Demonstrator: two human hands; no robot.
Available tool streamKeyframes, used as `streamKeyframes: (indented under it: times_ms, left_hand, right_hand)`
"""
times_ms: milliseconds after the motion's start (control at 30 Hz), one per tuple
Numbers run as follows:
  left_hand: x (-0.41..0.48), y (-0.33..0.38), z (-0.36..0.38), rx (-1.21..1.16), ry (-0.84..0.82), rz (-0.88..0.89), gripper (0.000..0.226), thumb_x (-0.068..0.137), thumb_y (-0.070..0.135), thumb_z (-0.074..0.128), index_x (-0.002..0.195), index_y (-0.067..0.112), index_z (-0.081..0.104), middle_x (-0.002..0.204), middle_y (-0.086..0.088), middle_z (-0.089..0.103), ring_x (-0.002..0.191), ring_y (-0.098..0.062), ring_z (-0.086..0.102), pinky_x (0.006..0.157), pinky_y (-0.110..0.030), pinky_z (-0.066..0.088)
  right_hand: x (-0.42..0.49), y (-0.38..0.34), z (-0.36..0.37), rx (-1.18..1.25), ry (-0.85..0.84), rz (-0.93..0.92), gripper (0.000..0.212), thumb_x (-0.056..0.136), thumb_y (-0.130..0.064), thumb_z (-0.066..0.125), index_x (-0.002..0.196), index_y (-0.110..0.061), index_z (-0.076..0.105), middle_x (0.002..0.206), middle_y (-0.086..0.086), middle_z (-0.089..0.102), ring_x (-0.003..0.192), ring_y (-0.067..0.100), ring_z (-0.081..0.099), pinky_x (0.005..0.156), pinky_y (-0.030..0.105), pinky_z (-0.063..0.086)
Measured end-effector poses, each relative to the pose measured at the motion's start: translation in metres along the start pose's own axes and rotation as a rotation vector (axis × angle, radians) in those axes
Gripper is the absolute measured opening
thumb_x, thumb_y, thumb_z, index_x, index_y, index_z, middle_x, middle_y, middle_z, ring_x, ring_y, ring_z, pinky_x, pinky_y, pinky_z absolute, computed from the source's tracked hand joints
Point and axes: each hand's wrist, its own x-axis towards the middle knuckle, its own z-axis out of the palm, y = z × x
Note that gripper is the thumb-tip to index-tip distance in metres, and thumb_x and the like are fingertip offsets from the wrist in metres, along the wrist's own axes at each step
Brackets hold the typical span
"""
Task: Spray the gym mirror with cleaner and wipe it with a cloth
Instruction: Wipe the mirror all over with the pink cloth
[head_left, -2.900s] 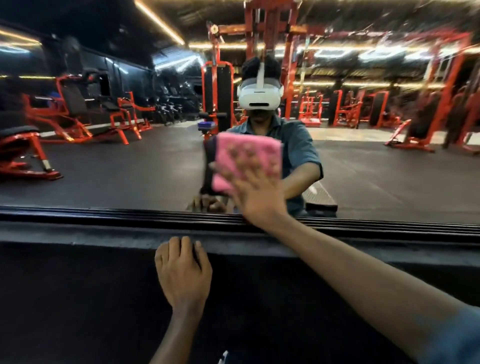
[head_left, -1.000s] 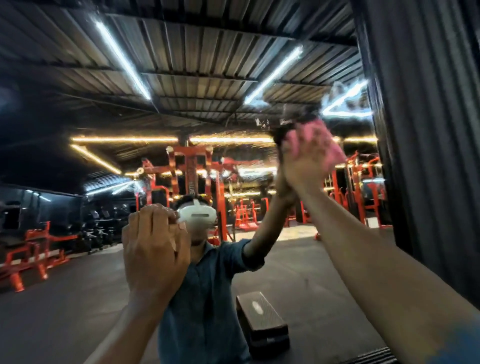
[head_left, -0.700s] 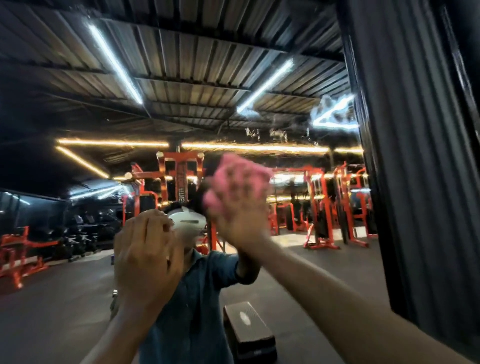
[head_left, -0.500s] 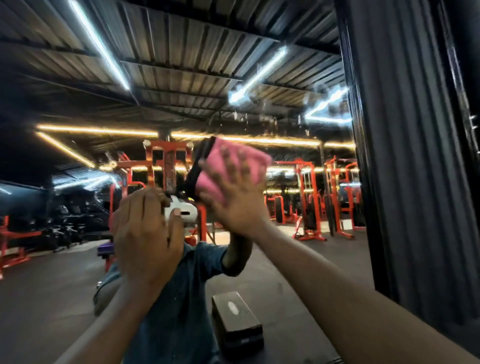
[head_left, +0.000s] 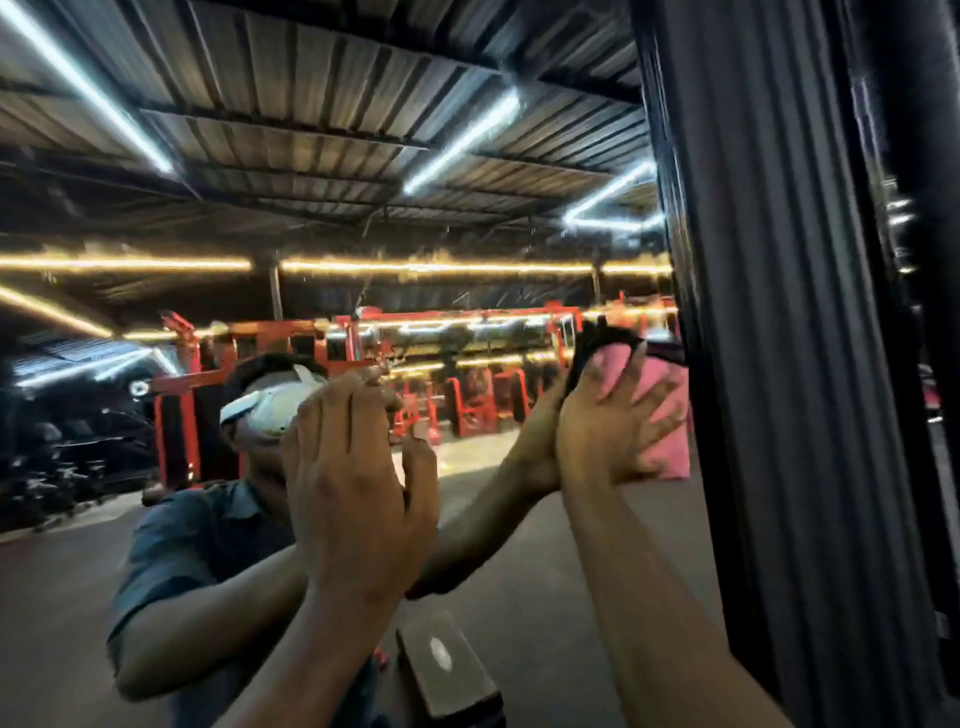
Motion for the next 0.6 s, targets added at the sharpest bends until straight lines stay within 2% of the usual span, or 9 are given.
streamKeyframes:
  times_ms: [33,133,167,233,333,400,467,533,600]
  left_hand:
    - [0.016,0.001,-0.001,0.007,-0.028,-0.007,0.033,0.093,0.021,0.051,0.116,-0.002,0.061,0.124,-0.022,0.062,0.119,-0.041,0.055,0.104,-0.052,0.041]
    - [0.063,-0.002,-0.010,0.009,-0.086,-0.010,0.034,0.095,0.024,0.050,0.114,-0.002,0.063,0.128,-0.022,0.062,0.123,-0.043,0.056,0.106,-0.060,0.041]
    - [0.078,-0.004,-0.015,0.014,-0.104,-0.008,0.033,0.096,0.025,0.050,0.112,-0.001,0.064,0.127,-0.022,0.063,0.123,-0.043,0.056,0.106,-0.061,0.041]
    - [0.099,-0.007,-0.025,0.046,-0.143,-0.001,0.032,0.097,0.026,0.048,0.110,0.001,0.063,0.127,-0.021,0.062,0.122,-0.044,0.056,0.106,-0.060,0.040]
    - [0.128,-0.011,-0.042,0.062,-0.188,0.005,0.031,0.097,0.027,0.048,0.111,0.003,0.061,0.124,-0.021,0.062,0.118,-0.043,0.056,0.104,-0.057,0.039]
    - [0.142,-0.009,-0.052,0.066,-0.207,0.008,0.032,0.095,0.027,0.048,0.110,0.002,0.062,0.124,-0.020,0.061,0.120,-0.040,0.053,0.105,-0.053,0.036]
    - [0.167,-0.012,-0.062,0.053,-0.213,-0.006,0.033,0.095,0.028,0.049,0.110,0.002,0.063,0.125,-0.020,0.061,0.121,-0.038,0.051,0.105,-0.050,0.035]
    - [0.184,-0.013,-0.067,0.051,-0.201,-0.015,0.032,0.096,0.028,0.049,0.110,0.003,0.063,0.126,-0.019,0.061,0.121,-0.039,0.052,0.105,-0.051,0.036]
    - [0.210,-0.016,-0.074,0.042,-0.176,-0.041,0.032,0.097,0.028,0.049,0.112,0.003,0.062,0.128,-0.019,0.061,0.122,-0.041,0.054,0.106,-0.052,0.036]
  right_hand:
    - [-0.013,-0.007,-0.002,-0.072,-0.043,-0.064,0.061,0.104,-0.063,0.019,0.163,-0.046,0.011,0.175,0.002,0.008,0.160,0.035,0.006,0.119,0.073,0.011]
    - [-0.064,-0.002,-0.018,-0.111,-0.296,-0.918,0.060,0.105,-0.060,0.023,0.162,-0.043,0.020,0.173,0.011,0.012,0.159,0.042,0.003,0.120,0.071,0.000]
    - [-0.060,-0.005,-0.023,-0.131,-0.384,-1.045,0.062,0.103,-0.061,0.027,0.162,-0.043,0.023,0.174,0.010,0.011,0.159,0.042,0.002,0.120,0.071,-0.004]
    - [-0.018,-0.017,-0.016,-0.174,-0.307,-0.927,0.066,0.101,-0.065,0.025,0.162,-0.040,0.024,0.174,0.009,0.009,0.160,0.040,0.003,0.119,0.073,0.001]
    - [0.057,-0.068,0.001,-0.131,-0.090,-0.119,0.069,0.100,-0.068,0.027,0.162,-0.039,0.017,0.174,0.003,0.010,0.160,0.033,0.009,0.116,0.075,0.017]
    - [0.078,-0.103,0.007,-0.092,-0.093,0.167,0.064,0.103,-0.067,0.030,0.161,-0.048,0.012,0.175,-0.005,0.004,0.161,0.028,0.003,0.118,0.074,0.011]
    - [0.077,-0.140,0.017,-0.117,-0.138,0.088,0.067,0.100,-0.071,0.023,0.161,-0.050,0.005,0.175,-0.007,0.000,0.161,0.028,0.001,0.118,0.074,0.010]
    - [0.062,-0.171,0.027,-0.208,-0.100,-0.212,0.070,0.099,-0.073,0.016,0.162,-0.046,0.005,0.175,0.000,0.004,0.160,0.033,0.005,0.118,0.075,0.013]
    - [0.053,-0.215,0.036,-0.256,-0.095,-0.642,0.069,0.102,-0.068,0.020,0.163,-0.039,0.011,0.174,0.008,0.008,0.160,0.037,0.005,0.122,0.070,0.003]
